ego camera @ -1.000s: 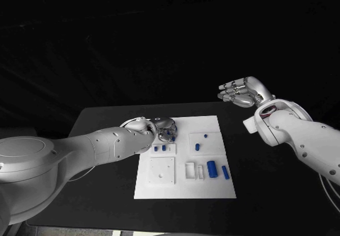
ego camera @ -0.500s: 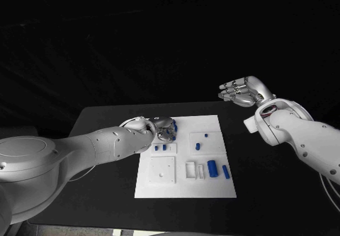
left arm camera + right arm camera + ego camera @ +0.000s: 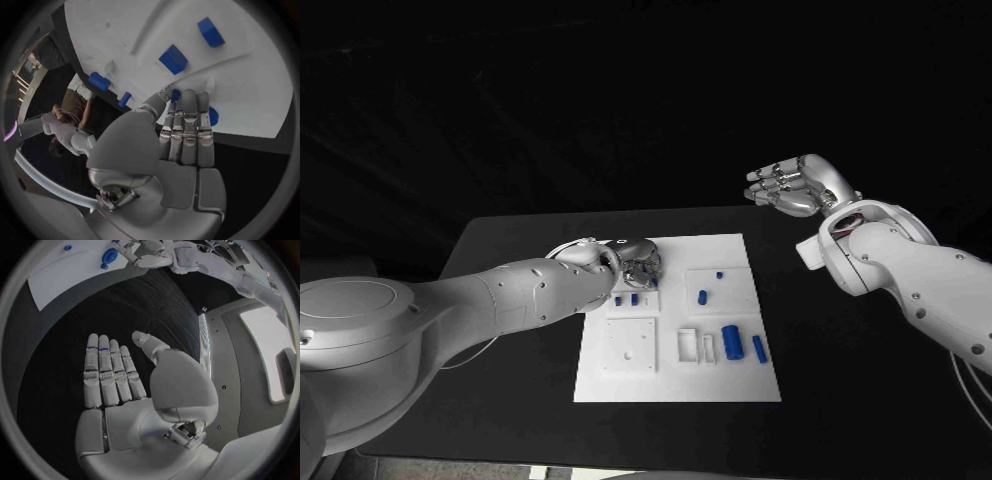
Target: Assemble the parts on the task board
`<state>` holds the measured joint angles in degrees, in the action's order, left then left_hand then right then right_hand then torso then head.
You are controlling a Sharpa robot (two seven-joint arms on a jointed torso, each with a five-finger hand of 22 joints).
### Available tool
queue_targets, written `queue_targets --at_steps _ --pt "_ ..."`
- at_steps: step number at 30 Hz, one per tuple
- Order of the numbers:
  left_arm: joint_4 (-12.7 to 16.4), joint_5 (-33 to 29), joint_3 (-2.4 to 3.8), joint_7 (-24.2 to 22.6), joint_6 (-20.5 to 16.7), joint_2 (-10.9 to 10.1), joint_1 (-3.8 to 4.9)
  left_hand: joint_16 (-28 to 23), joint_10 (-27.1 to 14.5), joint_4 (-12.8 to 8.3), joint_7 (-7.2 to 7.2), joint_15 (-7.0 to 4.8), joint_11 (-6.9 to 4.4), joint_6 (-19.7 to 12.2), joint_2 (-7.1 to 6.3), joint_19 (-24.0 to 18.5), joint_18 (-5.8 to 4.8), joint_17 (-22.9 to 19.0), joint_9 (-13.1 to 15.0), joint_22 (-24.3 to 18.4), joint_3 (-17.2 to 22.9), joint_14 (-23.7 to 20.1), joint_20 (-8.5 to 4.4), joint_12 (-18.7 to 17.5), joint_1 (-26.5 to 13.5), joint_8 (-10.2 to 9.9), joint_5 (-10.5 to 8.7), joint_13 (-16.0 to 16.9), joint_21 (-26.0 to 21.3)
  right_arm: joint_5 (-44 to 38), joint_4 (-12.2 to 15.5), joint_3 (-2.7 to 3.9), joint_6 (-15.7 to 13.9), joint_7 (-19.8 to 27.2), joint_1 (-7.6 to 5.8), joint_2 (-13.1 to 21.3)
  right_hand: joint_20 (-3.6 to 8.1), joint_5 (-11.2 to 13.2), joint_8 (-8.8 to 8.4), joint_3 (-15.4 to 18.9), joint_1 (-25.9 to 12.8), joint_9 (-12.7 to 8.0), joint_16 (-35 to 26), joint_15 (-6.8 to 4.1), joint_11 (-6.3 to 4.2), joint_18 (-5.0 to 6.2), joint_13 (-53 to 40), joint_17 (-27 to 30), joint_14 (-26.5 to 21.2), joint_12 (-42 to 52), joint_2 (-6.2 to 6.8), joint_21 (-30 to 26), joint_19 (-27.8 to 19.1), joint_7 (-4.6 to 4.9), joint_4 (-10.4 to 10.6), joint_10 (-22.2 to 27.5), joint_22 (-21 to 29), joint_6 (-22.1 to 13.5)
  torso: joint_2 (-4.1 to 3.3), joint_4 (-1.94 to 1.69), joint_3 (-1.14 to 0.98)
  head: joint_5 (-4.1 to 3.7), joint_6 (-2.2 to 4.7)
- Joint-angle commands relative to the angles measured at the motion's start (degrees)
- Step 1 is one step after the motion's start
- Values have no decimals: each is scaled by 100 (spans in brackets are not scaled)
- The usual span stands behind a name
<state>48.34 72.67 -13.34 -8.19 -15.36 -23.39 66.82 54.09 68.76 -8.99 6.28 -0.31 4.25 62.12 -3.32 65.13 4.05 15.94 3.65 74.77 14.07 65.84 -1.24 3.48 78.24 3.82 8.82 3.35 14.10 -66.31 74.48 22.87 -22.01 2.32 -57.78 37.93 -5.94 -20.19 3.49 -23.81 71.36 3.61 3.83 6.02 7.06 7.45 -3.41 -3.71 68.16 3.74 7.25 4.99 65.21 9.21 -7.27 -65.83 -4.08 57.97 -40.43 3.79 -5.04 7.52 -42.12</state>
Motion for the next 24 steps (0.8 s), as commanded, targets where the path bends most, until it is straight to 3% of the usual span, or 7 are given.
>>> queue_targets --at_steps 1,11,24 --pt "14 -66 -5 -69 8 18 -22 1 -49 23 9 5 22 -31 -13 62 56 -9 -3 13 -43 46 -5 -13 -14 -24 -20 -1 -58 -58 3 2 36 17 2 -8 2 -37 4 -10 2 -8 -26 23 1 11 9 7 17 -34 58 17 17 -18 4 30 8 -16 -2 3 1 -3 7" --pt "3 -26 -5 36 113 41 -22 39 -34 39 24 -8 21 99 20 152 68 -11 2 111 -21 83 -18 -10 80 -13 19 0 -171 -60 0 2 46 15 2 -13 2 -37 4 -10 2 -8 -26 23 1 11 9 7 17 -34 58 17 17 -18 4 30 8 -16 -2 0 3 -10 7" --pt "-67 151 -7 194 238 56 -23 260 411 -128 -36 -111 -105 531 229 192 119 91 11 167 137 381 -124 -10 238 -5 68 2 463 -63 -3 2 63 19 2 -20 0 -44 3 -5 -12 -8 -25 24 0 10 8 6 17 -33 58 19 14 -20 0 29 7 -4 -3 1 4 -17 -2"
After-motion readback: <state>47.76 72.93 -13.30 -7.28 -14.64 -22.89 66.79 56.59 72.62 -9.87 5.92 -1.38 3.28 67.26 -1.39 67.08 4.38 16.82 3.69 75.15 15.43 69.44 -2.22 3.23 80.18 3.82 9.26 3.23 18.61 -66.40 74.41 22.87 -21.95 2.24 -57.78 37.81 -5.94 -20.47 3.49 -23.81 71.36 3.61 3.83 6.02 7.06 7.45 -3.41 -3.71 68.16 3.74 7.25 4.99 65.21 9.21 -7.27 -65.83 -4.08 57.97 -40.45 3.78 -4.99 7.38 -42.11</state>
